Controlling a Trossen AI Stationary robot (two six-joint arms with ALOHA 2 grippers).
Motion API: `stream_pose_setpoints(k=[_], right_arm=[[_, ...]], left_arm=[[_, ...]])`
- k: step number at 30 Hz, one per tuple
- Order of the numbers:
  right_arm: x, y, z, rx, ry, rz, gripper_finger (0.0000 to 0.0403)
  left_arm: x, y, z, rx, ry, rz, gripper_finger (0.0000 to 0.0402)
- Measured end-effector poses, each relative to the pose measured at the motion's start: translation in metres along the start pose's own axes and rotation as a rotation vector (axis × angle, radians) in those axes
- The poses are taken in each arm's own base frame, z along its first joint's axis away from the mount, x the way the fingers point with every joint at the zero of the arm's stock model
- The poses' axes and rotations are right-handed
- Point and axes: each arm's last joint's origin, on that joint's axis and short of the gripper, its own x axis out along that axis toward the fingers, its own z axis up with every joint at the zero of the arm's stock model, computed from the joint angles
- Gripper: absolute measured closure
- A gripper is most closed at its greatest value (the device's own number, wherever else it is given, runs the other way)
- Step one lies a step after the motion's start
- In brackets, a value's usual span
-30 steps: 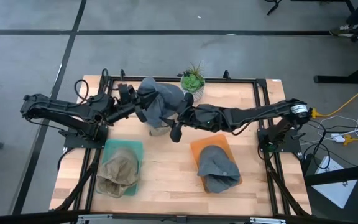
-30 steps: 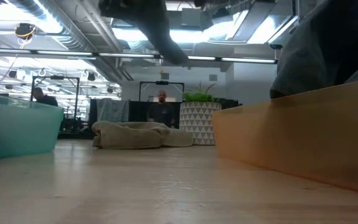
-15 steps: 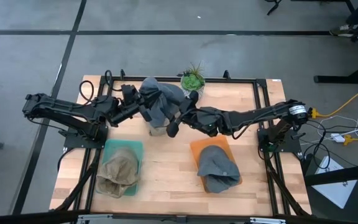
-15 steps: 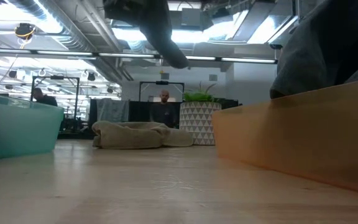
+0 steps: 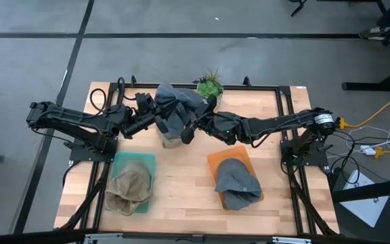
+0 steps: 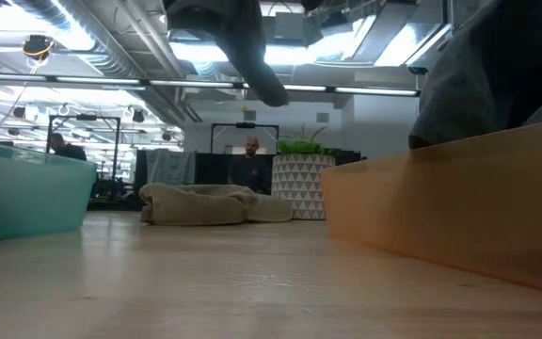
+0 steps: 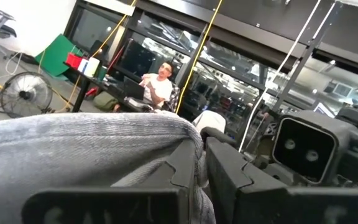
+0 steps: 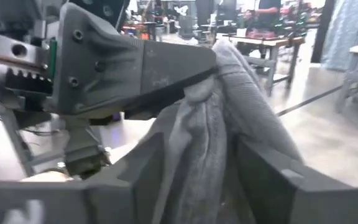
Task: Pick & Place hat
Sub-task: Put the blue cap into the orange bin
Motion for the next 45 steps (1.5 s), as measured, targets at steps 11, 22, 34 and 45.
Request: stream_pose_setpoints(k=[11, 22, 34, 45], right_arm=[[-0.008, 0.007, -0.007, -0.171, 0.051, -0.068, 0.0385], [-0.017, 0.003, -0.019, -0.231, 0.194, -0.096, 0.0394], [-0.02, 0.008, -0.026, -0.173, 0.286, 0.106, 0.0396], [-0.023, 0.009, -0.032, -0.154, 0.355, 0.162, 0.0395]], left_arm=[[-0.008, 0.003, -0.002, 0.084, 0.091, 0.014, 0.035], [-0.046, 0.006, -0.001, 0.072, 0.434, -0.188, 0.0279], [-0.052, -0.006, -0.02, 0.59, 0.442, -0.225, 0.0264], [-0.045, -0.019, -0.023, 0.862, 0.486, -0.122, 0.0207]])
